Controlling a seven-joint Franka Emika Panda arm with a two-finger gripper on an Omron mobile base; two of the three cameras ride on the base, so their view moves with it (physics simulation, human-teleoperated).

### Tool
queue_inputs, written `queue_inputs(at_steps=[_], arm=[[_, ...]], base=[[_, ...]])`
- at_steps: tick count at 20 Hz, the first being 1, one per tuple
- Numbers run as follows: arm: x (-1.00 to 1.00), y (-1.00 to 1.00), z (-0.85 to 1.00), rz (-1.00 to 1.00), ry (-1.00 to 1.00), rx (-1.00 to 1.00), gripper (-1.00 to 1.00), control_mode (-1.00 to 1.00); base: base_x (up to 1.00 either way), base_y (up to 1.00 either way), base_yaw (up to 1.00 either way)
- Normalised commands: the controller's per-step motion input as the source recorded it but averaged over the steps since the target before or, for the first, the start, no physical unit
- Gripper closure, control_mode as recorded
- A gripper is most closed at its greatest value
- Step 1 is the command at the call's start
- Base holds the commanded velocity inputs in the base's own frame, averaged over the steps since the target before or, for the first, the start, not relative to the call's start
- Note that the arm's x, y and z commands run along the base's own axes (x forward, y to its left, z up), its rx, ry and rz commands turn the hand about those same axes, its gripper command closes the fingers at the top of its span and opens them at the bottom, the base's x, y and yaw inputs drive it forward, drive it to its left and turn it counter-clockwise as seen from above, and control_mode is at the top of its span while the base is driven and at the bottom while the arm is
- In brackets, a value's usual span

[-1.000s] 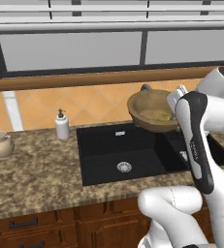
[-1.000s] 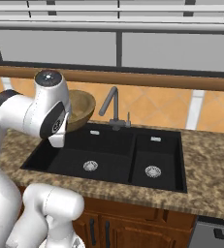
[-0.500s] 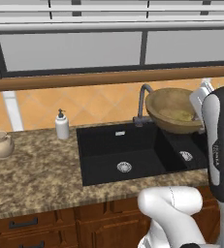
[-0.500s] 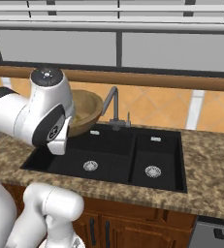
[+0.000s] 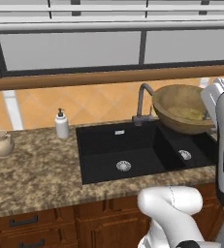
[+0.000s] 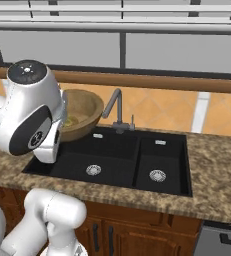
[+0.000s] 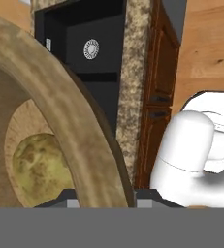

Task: Pick the potato from the sink and place it in the bowl. Then pick the bowl and place it in the microwave. Then close the microwave door and press the start button.

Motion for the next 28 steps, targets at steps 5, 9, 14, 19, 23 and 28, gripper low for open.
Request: queue_inputs(at_steps=[5,9,14,19,23,28], arm=[[0.00,0.00,0.00,0.00,0.00,0.00,1.00,1.00],[0.00,0.00,0.00,0.00,0.00,0.00,1.00,1.00],[0.00,0.00,0.00,0.00,0.00,0.00,1.00,1.00],[0.00,0.00,0.00,0.00,0.00,0.00,1.00,1.00],[0.00,0.00,0.00,0.00,0.00,0.00,1.00,1.00],[0.00,0.00,0.00,0.00,0.00,0.00,1.00,1.00]], base=[[-1.00,-0.56,-0.26],[-0.99,-0.44,-0.44],[-0.69,-0.27,-0.66],[-0.35,-0.29,-0.75],[-0.07,-0.03,-0.90],[0.00,0.00,-0.99]])
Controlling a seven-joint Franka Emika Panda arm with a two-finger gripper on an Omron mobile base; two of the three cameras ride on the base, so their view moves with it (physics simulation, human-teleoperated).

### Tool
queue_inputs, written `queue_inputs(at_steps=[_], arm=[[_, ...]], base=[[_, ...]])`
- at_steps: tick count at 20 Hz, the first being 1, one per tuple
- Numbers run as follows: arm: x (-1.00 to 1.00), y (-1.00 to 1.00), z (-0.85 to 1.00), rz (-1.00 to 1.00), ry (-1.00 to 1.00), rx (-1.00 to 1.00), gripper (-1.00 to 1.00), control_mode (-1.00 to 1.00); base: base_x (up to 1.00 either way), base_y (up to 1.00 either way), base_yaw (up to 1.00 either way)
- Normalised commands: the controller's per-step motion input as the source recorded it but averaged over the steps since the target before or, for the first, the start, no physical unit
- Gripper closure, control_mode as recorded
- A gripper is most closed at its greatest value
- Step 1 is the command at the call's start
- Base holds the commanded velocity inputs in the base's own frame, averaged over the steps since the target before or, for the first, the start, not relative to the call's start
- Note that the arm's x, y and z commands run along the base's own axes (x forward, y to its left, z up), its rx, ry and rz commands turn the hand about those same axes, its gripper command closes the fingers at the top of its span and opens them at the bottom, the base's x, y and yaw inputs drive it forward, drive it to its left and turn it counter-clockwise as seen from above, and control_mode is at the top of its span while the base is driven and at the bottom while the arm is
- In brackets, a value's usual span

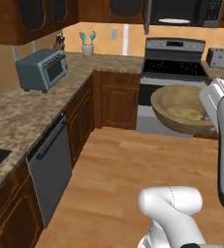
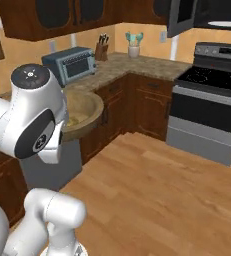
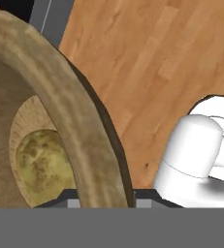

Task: Pick the potato from the sink and place it in the bowl. Then pick the bowl and place it in the microwave. Then close the microwave door and press the start button.

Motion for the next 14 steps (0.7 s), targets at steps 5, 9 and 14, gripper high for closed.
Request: queue_inputs(at_steps=[5,9,14], arm=[[0.00,0.00,0.00,0.00,0.00,0.00,1.00,1.00],[0.00,0.00,0.00,0.00,0.00,0.00,1.00,1.00],[0.00,0.00,0.00,0.00,0.00,0.00,1.00,1.00]], base=[[0.45,-0.38,-0.62],[0.97,-0.06,-0.28],[1.00,0.00,-0.04]])
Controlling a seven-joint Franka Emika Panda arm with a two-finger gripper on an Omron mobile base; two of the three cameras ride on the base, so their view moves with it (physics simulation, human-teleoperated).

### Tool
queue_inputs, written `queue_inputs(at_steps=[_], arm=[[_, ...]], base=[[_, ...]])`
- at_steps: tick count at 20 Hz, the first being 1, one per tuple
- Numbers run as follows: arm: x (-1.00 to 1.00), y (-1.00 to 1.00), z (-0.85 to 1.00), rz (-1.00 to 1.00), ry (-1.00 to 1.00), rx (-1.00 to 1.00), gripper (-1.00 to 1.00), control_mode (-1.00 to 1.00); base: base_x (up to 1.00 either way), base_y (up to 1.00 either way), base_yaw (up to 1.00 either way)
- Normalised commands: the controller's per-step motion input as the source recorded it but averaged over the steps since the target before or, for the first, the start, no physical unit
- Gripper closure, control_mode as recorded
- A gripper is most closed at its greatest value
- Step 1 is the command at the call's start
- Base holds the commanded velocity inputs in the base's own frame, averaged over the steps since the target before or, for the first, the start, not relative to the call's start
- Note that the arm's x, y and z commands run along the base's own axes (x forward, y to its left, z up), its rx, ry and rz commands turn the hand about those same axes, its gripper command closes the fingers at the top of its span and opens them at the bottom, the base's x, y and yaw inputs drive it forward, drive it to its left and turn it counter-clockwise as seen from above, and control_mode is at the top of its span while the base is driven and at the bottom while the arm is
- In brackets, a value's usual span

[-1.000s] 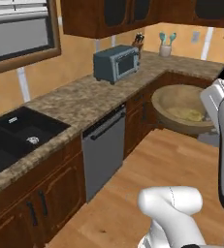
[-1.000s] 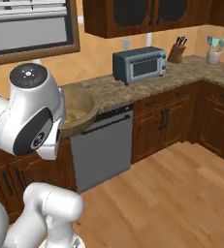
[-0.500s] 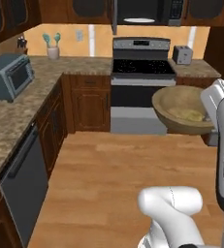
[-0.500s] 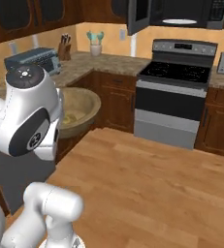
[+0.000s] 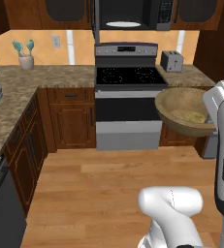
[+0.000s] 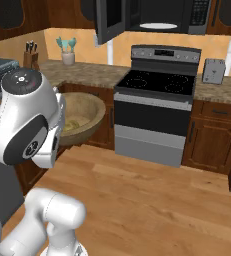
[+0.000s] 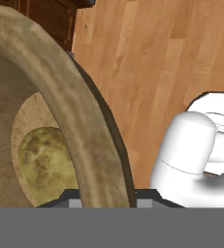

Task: Pick the potato from the sink and place it in the bowl. Then pick the bowl and place it in the microwave. Then close the microwave door and press the start button.

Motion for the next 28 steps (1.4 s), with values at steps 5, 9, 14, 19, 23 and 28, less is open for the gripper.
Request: queue_inputs(at_steps=[5,9,14,19,23,28], arm=[[0.00,0.00,0.00,0.00,0.00,0.00,1.00,1.00],[0.00,0.00,0.00,0.00,0.00,0.00,1.00,1.00],[0.00,0.00,0.00,0.00,0.00,0.00,1.00,1.00],[0.00,0.00,0.00,0.00,0.00,0.00,1.00,1.00],[0.00,0.00,0.00,0.00,0.00,0.00,1.00,1.00],[0.00,0.00,0.00,0.00,0.00,0.00,1.00,1.00]], base=[[1.00,-0.38,0.12],[1.00,-0.77,0.23],[1.00,-0.87,0.24],[1.00,-0.57,0.22],[1.00,-0.39,0.21],[1.00,-0.32,0.20]])
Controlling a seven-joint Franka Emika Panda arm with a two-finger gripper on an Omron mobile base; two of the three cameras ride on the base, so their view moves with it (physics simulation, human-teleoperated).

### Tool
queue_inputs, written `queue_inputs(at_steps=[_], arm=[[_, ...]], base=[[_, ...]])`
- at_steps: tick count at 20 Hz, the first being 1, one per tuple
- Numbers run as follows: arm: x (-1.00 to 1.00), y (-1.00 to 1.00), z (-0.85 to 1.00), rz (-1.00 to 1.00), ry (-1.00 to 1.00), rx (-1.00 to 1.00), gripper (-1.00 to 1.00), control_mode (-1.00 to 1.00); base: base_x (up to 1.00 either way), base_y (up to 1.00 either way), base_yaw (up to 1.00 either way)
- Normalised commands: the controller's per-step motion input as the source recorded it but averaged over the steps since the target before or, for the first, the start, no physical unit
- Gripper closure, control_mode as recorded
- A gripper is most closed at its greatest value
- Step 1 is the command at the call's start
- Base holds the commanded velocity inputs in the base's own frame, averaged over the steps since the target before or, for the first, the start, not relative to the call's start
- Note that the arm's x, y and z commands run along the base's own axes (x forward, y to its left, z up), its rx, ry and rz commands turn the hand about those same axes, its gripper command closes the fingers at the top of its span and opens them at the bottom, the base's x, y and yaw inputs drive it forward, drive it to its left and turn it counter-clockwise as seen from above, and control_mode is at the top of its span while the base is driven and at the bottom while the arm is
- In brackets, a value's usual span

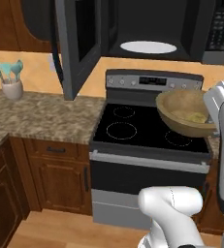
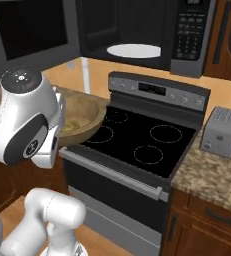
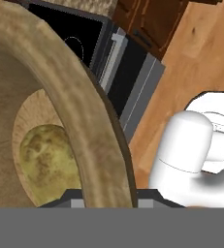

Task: Pick the potato from the sink and place it in the bowl. Then pick the bowl and place it in the microwave. Then close the microwave door and press the start button.

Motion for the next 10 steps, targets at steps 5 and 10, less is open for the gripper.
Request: queue_inputs(at_steps=[5,10], arm=[[0.00,0.00,0.00,0.00,0.00,0.00,1.00,1.00],[0.00,0.00,0.00,0.00,0.00,0.00,1.00,1.00]], base=[[0.98,-0.06,0.18],[0.85,-0.08,0.29]])
